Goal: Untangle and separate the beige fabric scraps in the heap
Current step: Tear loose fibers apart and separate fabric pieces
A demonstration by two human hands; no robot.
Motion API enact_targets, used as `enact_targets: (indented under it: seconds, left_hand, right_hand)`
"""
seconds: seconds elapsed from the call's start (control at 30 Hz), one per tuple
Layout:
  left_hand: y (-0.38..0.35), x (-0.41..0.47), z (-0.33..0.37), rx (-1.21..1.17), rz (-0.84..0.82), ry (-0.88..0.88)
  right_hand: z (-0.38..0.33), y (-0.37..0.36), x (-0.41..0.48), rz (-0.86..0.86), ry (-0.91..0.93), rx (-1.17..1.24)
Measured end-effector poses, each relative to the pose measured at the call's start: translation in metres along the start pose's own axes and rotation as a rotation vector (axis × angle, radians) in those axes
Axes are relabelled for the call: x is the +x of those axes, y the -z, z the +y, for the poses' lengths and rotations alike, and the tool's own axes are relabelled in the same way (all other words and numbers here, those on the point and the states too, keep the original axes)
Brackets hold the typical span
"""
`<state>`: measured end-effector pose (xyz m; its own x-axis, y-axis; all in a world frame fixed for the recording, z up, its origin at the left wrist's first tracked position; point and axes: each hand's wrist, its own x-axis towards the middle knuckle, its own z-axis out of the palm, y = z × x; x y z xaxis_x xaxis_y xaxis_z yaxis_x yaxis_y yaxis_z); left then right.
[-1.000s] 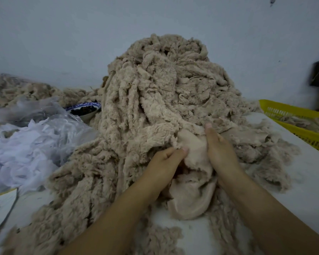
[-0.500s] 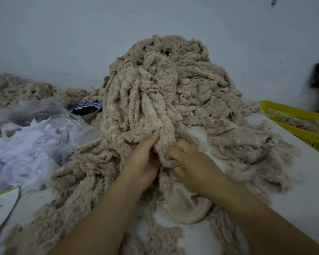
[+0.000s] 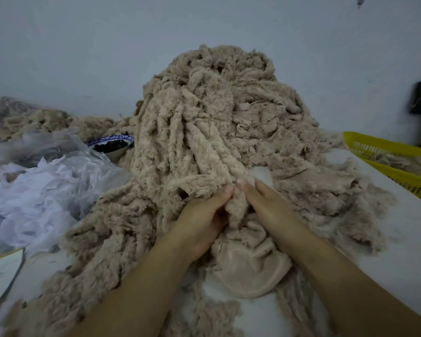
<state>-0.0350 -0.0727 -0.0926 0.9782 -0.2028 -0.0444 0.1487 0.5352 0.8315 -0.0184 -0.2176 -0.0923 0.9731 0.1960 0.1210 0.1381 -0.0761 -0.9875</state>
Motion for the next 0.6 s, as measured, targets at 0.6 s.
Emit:
enact_targets:
  seconds: [0.6]
  left_hand:
    - [0.004, 0.008, 0.017, -0.26, 0.267, 0.019]
  right_hand:
    - [-0.006, -0.013, -0.008, -0.183, 0.096, -0.294]
